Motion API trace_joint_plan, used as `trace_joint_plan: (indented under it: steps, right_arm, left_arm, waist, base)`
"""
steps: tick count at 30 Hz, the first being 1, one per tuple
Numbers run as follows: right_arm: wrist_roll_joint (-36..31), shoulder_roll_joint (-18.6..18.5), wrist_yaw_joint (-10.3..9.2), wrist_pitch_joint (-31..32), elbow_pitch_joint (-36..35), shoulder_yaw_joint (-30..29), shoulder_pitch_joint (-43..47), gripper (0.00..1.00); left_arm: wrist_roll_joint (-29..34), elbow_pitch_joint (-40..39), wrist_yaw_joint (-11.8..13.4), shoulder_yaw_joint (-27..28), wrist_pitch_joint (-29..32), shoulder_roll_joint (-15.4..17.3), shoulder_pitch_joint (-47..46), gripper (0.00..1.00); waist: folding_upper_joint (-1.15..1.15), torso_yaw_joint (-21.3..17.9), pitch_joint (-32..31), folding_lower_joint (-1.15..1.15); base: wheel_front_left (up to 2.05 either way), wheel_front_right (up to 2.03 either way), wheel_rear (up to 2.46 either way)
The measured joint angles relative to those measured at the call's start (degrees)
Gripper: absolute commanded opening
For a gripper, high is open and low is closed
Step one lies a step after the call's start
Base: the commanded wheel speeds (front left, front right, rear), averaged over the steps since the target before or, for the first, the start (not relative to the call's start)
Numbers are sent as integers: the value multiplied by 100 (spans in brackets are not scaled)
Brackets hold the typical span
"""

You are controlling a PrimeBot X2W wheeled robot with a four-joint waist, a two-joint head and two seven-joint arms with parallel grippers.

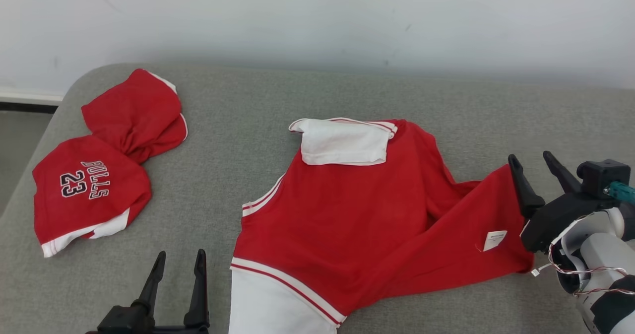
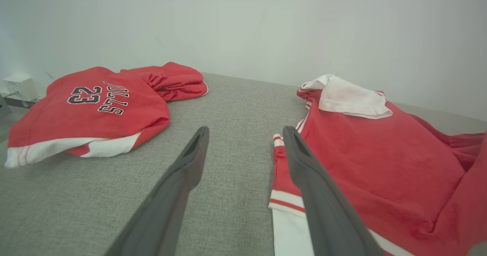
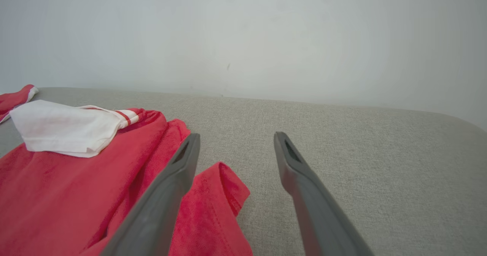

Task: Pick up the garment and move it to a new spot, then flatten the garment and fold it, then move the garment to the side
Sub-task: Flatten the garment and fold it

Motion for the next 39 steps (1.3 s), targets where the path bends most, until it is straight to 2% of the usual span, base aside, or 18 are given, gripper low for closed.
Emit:
trace_joint_plan:
  steps: [7,11,16,21,25,39]
  right_arm:
    - [4,-177,0,-242,-419,-246,164,100]
    - [-344,-151,0,-256,-1218,-872,624,100]
    - [-899,226,0,-269,-2176,-1610,1557,100]
    - [-1365,552,0,-269,-2848,-1985,2262,100]
    - [-1522,829,0,-269,-3150,-2186,2649,100]
    - [-1939,1460,0,-269,-3720,-2512,3540,100]
  left_arm:
    - [54,-97,-7,172,0,-2,37,100]
    - [102,-199,-5,274,0,-1,109,100]
    - [160,-285,-2,353,0,-2,239,100]
    - [194,-349,20,307,0,-2,295,100]
    - [194,-404,102,231,0,-3,330,100]
    - [203,-339,57,151,0,-4,423,100]
  waist:
    - [0,-191,-127,0]
    - [0,-325,-186,0]
    - [0,-499,-251,-1]
    - [0,-621,-291,-1]
    - [-1,-666,-333,-1]
    - [-1,-571,-468,-1]
  base:
    - [0,0,0]
    - [0,0,0]
    - [0,0,0]
    - [0,0,0]
    - [0,0,0]
    - [0,0,0]
